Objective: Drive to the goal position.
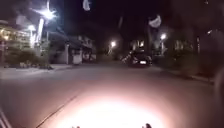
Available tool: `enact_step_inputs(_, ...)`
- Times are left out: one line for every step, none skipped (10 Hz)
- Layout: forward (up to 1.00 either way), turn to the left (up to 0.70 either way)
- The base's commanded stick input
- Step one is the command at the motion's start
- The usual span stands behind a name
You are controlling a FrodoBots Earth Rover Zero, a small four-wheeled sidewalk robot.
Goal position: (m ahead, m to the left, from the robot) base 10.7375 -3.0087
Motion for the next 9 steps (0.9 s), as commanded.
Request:
enact_step_inputs(0.7,0.0)
enact_step_inputs(0.7,0.0)
enact_step_inputs(0.7,0.0)
enact_step_inputs(0.7,0.0)
enact_step_inputs(0.7,0.0)
enact_step_inputs(0.7,0.0)
enact_step_inputs(0.7,0.0)
enact_step_inputs(0.7,0.0)
enact_step_inputs(0.7,-0.13)
